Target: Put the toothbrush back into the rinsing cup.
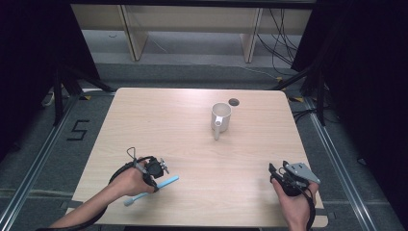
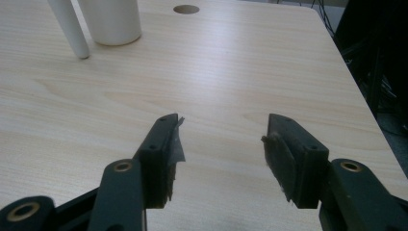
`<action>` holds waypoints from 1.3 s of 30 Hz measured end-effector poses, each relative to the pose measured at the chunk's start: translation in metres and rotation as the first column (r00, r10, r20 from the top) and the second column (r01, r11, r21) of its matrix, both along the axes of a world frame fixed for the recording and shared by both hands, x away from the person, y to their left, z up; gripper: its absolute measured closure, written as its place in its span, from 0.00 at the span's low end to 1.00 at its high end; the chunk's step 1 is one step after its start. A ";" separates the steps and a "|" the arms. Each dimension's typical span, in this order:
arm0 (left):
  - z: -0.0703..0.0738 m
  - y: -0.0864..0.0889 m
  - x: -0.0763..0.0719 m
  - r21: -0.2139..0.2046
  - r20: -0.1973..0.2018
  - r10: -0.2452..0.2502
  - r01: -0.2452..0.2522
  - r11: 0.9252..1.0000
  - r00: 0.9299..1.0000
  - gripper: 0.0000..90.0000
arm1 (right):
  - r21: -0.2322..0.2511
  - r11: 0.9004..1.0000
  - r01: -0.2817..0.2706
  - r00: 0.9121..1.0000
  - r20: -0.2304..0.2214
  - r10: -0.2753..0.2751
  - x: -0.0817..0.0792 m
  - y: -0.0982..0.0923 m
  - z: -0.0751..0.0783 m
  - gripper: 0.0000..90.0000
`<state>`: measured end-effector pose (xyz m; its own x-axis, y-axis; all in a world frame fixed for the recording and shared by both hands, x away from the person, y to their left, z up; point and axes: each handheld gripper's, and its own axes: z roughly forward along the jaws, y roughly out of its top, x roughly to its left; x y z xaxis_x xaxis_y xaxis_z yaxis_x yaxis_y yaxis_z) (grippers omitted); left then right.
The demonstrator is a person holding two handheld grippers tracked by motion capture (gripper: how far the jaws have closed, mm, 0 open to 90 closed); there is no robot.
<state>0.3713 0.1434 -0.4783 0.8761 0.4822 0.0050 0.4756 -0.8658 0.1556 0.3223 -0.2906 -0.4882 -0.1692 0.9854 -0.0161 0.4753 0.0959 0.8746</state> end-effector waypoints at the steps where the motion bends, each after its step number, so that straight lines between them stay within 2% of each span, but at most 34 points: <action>1: 0.000 0.000 0.000 0.002 -0.001 -0.010 0.010 1.000 1.000 0.86 | 0.011 1.000 0.001 1.000 0.005 -0.001 0.000 0.001 0.000 0.52; 3: 0.000 0.000 0.000 -0.003 0.003 -0.025 0.025 1.000 1.000 0.87 | 0.013 1.000 0.006 1.000 0.000 -0.006 0.000 0.002 -0.001 0.52; 4: 0.000 0.001 0.000 -0.006 0.008 -0.029 0.029 1.000 1.000 0.87 | -0.018 1.000 -0.005 1.000 0.015 0.005 0.001 0.000 -0.001 0.52; 8: 0.000 0.002 0.000 -0.026 0.011 -0.053 0.053 0.998 0.999 0.87 | -0.017 1.000 -0.006 1.000 0.015 0.006 0.000 0.000 -0.001 0.52; 9: 0.000 0.002 0.000 -0.032 0.014 -0.054 0.054 0.998 0.998 0.87 | 0.003 1.000 -0.007 1.000 0.007 0.007 0.000 0.001 -0.001 0.52; 14: 0.005 0.002 -0.001 -0.042 0.027 -0.068 0.069 0.997 0.997 0.87 | 0.002 1.000 -0.007 1.000 0.007 0.007 0.000 0.001 -0.001 0.52; 18: 0.015 0.002 -0.002 -0.035 0.073 -0.128 0.131 0.991 0.989 0.87 | -0.008 1.000 -0.023 1.000 0.000 0.023 0.000 0.003 0.000 0.53; 19: 0.017 0.002 -0.003 -0.032 0.080 -0.141 0.144 0.989 0.987 0.87 | 0.017 1.000 -0.016 1.000 -0.010 0.016 -0.001 0.007 0.000 0.53; 20: 0.019 0.001 -0.003 -0.030 0.087 -0.152 0.155 0.987 0.985 0.87 | -0.023 0.998 -0.051 0.999 -0.006 0.051 0.001 0.004 0.001 0.54; 22: 0.024 0.001 -0.004 -0.029 0.100 -0.164 0.168 0.985 0.981 0.87 | -0.017 0.997 -0.075 0.997 -0.006 0.075 0.001 0.009 0.001 0.54; 24: 0.028 0.000 -0.005 -0.027 0.112 -0.176 0.180 0.983 0.978 0.87 | -0.049 0.989 -0.138 0.990 -0.021 0.137 0.001 0.011 0.004 0.55; 25: 0.030 -0.001 -0.005 -0.025 0.118 -0.189 0.193 0.981 0.975 0.87 | -0.068 0.980 -0.186 0.982 -0.024 0.185 0.002 0.012 0.005 0.55; 27: 0.033 -0.002 -0.006 -0.022 0.130 -0.207 0.212 0.977 0.970 0.87 | -0.074 0.963 -0.259 0.966 -0.039 0.257 0.002 0.017 0.007 0.55; 29: 0.037 -0.003 -0.007 -0.019 0.138 -0.224 0.229 0.973 0.965 0.87 | -0.088 0.932 -0.352 0.936 -0.032 0.351 0.005 0.020 0.008 0.54; 30: 0.037 -0.003 -0.007 -0.019 0.138 -0.224 0.229 0.973 0.965 0.87 | -0.082 0.918 -0.387 0.922 -0.036 0.386 0.006 0.022 0.009 0.54; 33: 0.043 -0.007 -0.007 -0.024 0.163 -0.252 0.259 0.966 0.954 0.87 | -0.084 0.870 -0.486 0.874 -0.058 0.483 0.006 0.034 0.009 0.54; 35: 0.046 -0.009 -0.008 -0.027 0.169 -0.267 0.275 0.961 0.949 0.87 | -0.094 0.818 -0.567 0.824 -0.076 0.562 0.007 0.043 0.008 0.54; 36: 0.048 -0.010 -0.008 -0.030 0.170 -0.275 0.284 0.958 0.946 0.87 | -0.103 0.789 -0.606 0.795 -0.079 0.601 0.008 0.048 0.009 0.54; 37: 0.049 -0.012 -0.008 -0.034 0.169 -0.280 0.289 0.957 0.945 0.87 | -0.090 0.769 -0.633 0.774 -0.083 0.628 0.008 0.053 0.009 0.54; 39: 0.052 -0.014 -0.008 -0.040 0.179 -0.290 0.302 0.953 0.940 0.87 | -0.070 0.738 -0.672 0.741 -0.068 0.668 0.009 0.062 0.010 0.54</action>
